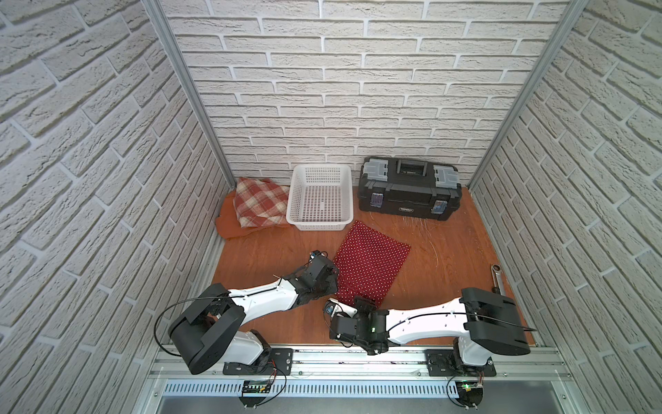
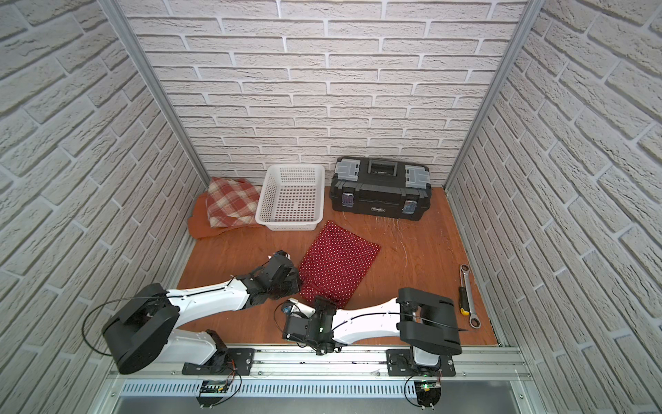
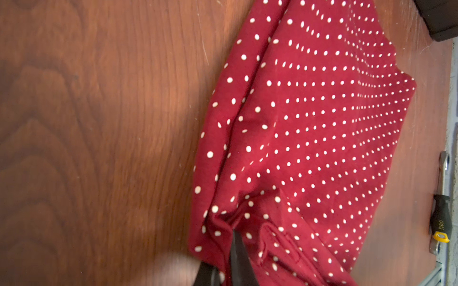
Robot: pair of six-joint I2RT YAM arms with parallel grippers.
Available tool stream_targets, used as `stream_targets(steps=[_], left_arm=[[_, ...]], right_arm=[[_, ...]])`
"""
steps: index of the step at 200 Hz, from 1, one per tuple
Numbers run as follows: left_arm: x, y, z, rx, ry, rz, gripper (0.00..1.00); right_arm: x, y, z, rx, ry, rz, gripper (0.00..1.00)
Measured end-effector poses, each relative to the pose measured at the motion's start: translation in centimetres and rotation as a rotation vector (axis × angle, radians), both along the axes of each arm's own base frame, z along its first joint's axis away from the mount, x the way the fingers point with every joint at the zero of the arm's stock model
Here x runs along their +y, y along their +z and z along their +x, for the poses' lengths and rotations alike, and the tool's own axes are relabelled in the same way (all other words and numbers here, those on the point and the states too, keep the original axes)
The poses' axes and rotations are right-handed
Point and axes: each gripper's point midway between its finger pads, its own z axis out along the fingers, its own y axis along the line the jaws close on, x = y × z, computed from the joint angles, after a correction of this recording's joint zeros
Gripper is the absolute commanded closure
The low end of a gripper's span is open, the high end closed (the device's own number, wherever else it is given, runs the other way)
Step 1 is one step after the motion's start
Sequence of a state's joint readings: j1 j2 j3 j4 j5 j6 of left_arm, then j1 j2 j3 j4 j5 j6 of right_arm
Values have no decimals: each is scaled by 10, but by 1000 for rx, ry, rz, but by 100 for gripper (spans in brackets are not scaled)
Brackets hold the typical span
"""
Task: Roll up the skirts
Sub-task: Roll the skirt at the center of the board.
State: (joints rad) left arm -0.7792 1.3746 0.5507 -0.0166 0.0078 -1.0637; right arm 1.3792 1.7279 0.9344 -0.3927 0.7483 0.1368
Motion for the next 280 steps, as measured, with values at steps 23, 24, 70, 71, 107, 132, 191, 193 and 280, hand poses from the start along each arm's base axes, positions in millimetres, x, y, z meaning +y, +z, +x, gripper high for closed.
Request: stream_targets(steps=[23,24,70,71,107,132,191,193,280], left_arm=[[0,-1,-4,22,-7,-4,100],[0,-2,-4,24,-7,-4,100],[3,2,-5,47,-5,-30,100],[3,3,-4,46,-4,-31,100],[7,5,-1,46,-5,-34,100],[8,3,1,47,-4,-31,100],[9,4,4,34,-8,-28,100],[9,4,4,34,-8,-28,100],[47,52,3,-47,82,-86,2]], right_arm=[[3,-9,10,-41,-20,-54,32],[3,-10,11,-43,-22,-55,32],[-5,-12,27,-108,-77,-119,32],[-5,-12,27,-109,-78,-120,32],[-3,-11,36,-168,-110,-155,39],[2,-14,40,-194,-120,-167,53],[2,-15,42,-216,-135,-200,90],[2,-15,42,-216,-135,-199,91],[-4,-31,37,-9,-127,-153,97]])
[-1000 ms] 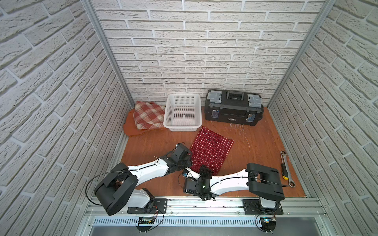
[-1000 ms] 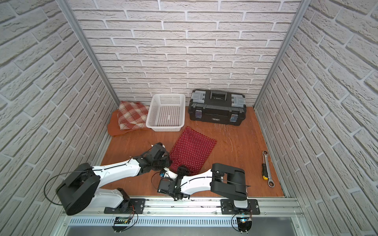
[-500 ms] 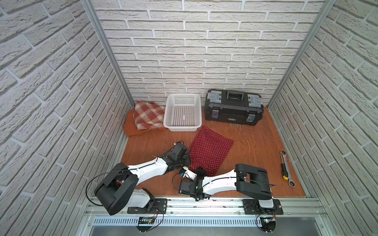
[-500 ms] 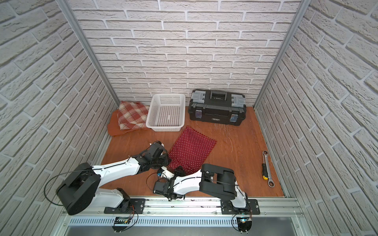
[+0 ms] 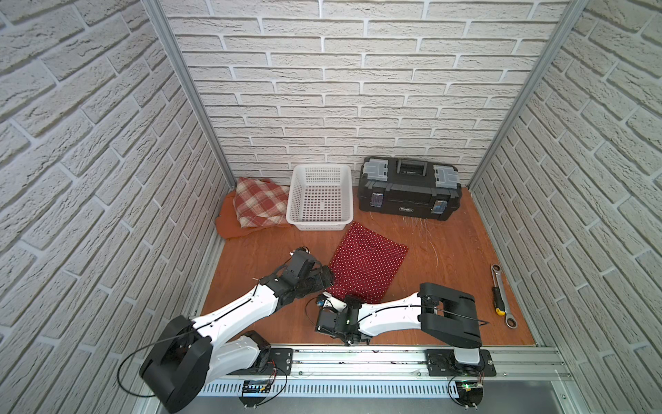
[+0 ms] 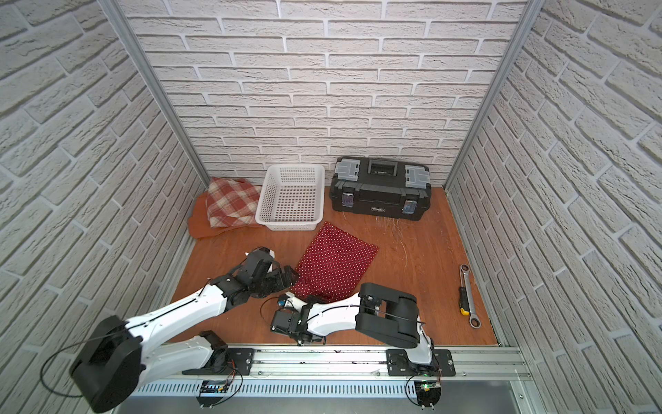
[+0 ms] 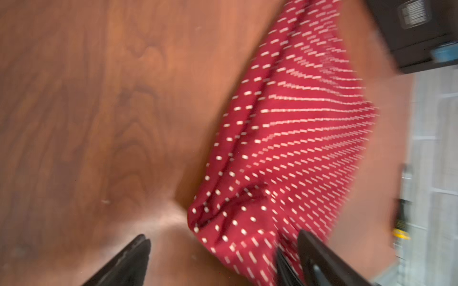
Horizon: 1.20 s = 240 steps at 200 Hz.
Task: Roll up the skirts
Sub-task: Roll the skirt at the center of the board.
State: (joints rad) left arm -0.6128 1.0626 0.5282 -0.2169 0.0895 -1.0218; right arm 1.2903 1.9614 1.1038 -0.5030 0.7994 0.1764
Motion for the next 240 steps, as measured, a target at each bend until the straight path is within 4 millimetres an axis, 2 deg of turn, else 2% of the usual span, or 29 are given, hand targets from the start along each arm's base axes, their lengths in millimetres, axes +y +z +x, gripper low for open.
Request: stream_targets(steps=[25,47,92,115,176,240], left_arm=[[23,25,6,-61,75,-36,2],[38,32,6,-84,122,-45,2],[45,16,-5,-42,128,-24,2],[45,3,-10,-10,121,-15,2],[29,-6,-11,5,68,-14,2],[10,-17,-12,19,12,-12,7]], right_arm=[[2,0,-5,103,-4,70,98],[4,0,-17,197,7,130,98],[16,3,-59,482,53,315,98],[18,5,-68,630,34,429,98],[15,10,-57,943,-92,728,98],[17,37,-40,1142,-151,1043,97]])
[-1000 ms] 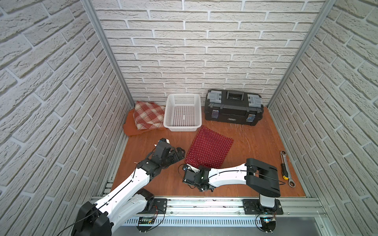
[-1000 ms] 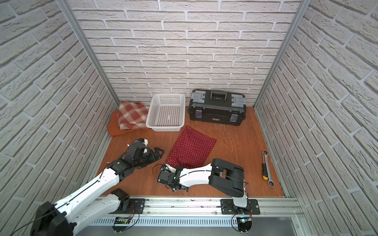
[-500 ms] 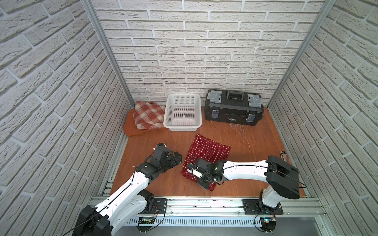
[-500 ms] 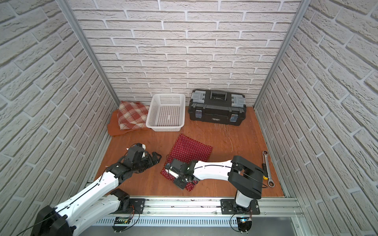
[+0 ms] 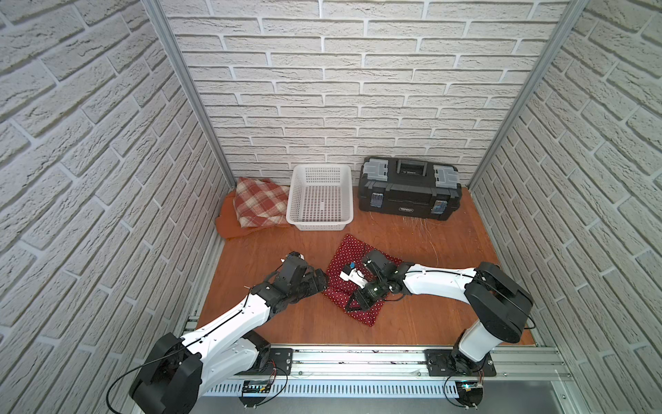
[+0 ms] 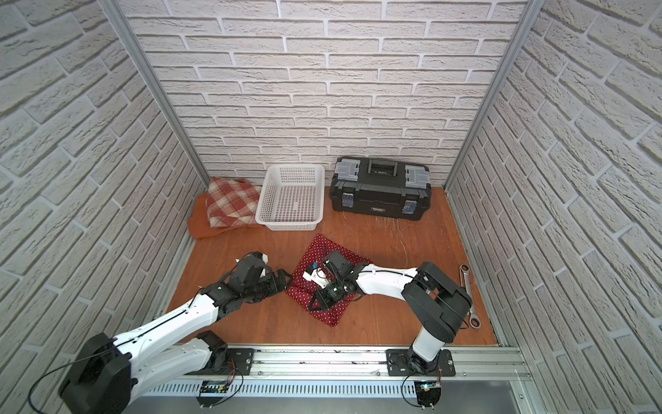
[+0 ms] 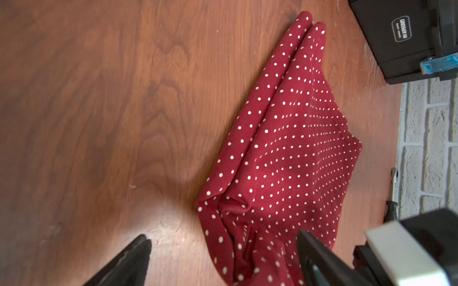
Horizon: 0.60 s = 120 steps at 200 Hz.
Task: Roll up the skirts
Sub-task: Roll the skirt at the center of the board.
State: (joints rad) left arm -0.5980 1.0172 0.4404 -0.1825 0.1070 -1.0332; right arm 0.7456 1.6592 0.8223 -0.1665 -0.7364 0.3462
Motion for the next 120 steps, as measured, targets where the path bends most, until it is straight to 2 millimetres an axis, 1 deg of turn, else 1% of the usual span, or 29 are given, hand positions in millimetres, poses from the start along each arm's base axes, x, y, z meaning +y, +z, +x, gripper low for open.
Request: stream_targets(steps=[19,34,55,70,83,120], left_arm=[[-3,2,1,-11,-4,-8,8],[-4,4,3,-21,-5,-14,8],[-7,5,2,-27,-17,-16,7],[-12,3,0,-25,-31,-14,7],[-17,-1,-3,-17,-47,-8,7],[-29,-11,-10,-8,-78,22,7]], right_arm=[[-6,0,7,46,-41,35,96],[-11,-4,14,75,-74,44,94],[-20,-18,26,114,-129,28,90],[-25,-31,30,141,-155,3,88],[-27,-39,32,164,-167,-13,83],[-23,-37,33,173,-161,3,73]])
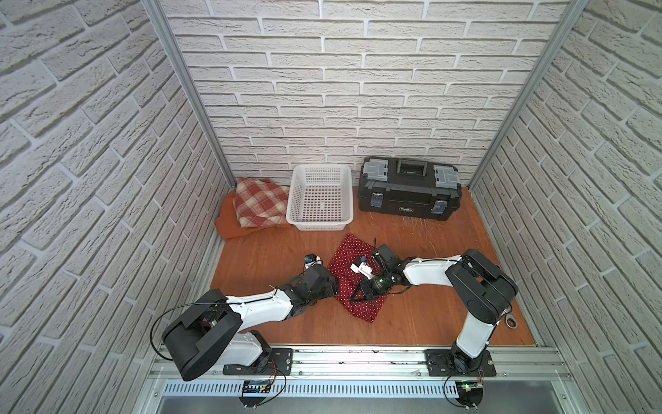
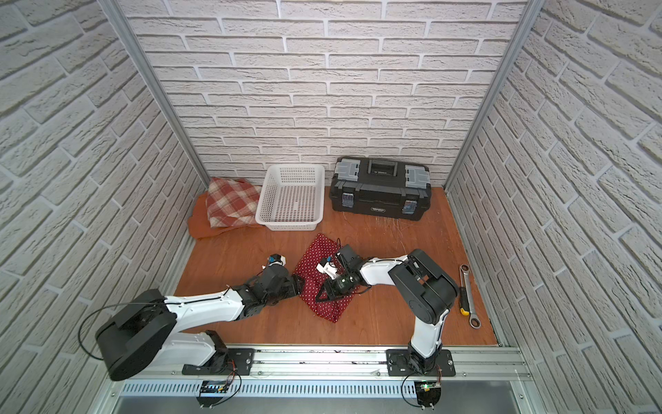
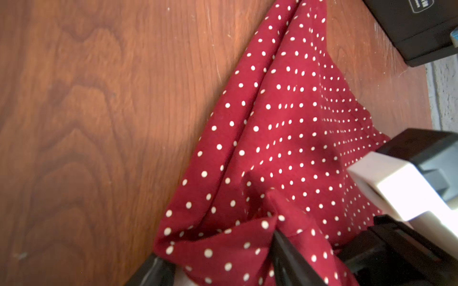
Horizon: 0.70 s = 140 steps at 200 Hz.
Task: Roll up the skirts
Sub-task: Roll the skirt at the center of the board.
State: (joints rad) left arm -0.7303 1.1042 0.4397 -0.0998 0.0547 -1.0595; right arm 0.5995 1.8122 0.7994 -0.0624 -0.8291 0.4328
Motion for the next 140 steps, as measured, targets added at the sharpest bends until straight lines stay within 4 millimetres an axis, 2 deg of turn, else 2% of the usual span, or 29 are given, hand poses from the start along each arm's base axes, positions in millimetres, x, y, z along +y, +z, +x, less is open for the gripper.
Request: stream_targets(steps=[30,63,86,102,118,140], left_arm=[[-4,0,1,-19,7,6,7],[-2,-12,6,-10,38,43,10],[2,-15,6,-23,64,64,5],[2,-5,7,-59,73,52,2],[2,15,9,-119,76,16,2],[3,37,11,-182,83,-28,17]], right_arm=[[0,2,1,-16,-1,-6,71],[-1,1,2,-27,-3,-17,71],[-1,1,2,-29,-3,-19,72],[-1,1,2,-30,-4,-21,72],[-1,1,2,-29,-4,-24,72],[-1,1,2,-28,-3,-27,73]])
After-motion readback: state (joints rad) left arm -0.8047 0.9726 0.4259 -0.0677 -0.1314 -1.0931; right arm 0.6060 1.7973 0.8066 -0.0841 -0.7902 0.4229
